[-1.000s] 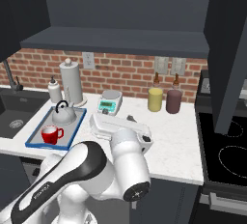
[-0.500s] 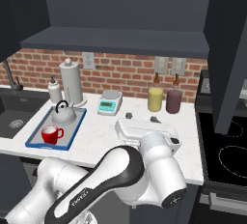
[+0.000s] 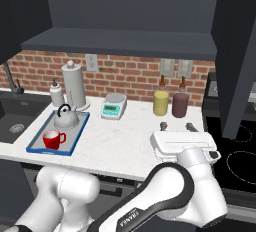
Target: Pick the kettle from the counter and place it on the tray. Then pick the mug from the cabinet and place it on the tray. Then close the cabinet doors.
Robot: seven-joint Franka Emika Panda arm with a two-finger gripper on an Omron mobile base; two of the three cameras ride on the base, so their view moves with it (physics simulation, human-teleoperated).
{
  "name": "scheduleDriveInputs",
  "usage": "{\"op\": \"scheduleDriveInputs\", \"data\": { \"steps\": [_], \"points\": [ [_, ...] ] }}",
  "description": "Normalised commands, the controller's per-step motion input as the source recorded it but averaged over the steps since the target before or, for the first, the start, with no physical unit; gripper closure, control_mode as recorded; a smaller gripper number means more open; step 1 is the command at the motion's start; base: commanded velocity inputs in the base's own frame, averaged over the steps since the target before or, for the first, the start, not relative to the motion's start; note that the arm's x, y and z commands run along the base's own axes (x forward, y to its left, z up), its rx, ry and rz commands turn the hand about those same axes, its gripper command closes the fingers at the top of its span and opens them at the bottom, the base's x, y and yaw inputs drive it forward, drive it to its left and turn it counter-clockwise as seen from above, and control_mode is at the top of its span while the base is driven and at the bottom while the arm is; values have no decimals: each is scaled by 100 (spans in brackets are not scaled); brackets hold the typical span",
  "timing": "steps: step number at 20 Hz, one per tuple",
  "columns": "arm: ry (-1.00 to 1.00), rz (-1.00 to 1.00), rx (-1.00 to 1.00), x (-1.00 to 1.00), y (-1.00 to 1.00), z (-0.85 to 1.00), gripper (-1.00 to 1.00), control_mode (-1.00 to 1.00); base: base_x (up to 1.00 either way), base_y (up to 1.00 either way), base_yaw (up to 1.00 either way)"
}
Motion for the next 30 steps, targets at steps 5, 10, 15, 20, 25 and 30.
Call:
{"op": "scheduleDriveInputs", "data": {
  "steps": [5, 10, 15, 20, 25, 30],
  "points": [
    [-2, -13, -2, 0, -61, -5, -100, -100, 0, 0, 0],
    [0, -21, -8, 0, -50, -27, -100, -100, 0, 0, 0],
    [0, -19, -9, 0, -46, -17, -100, -100, 0, 0, 0],
    [0, -11, -6, 0, -39, 3, -100, -100, 0, 0, 0],
    [0, -1, -14, 0, -27, 24, -100, -100, 0, 0, 0],
    [0, 0, -25, 0, -10, 27, -100, -100, 0, 0, 0]
  ]
}}
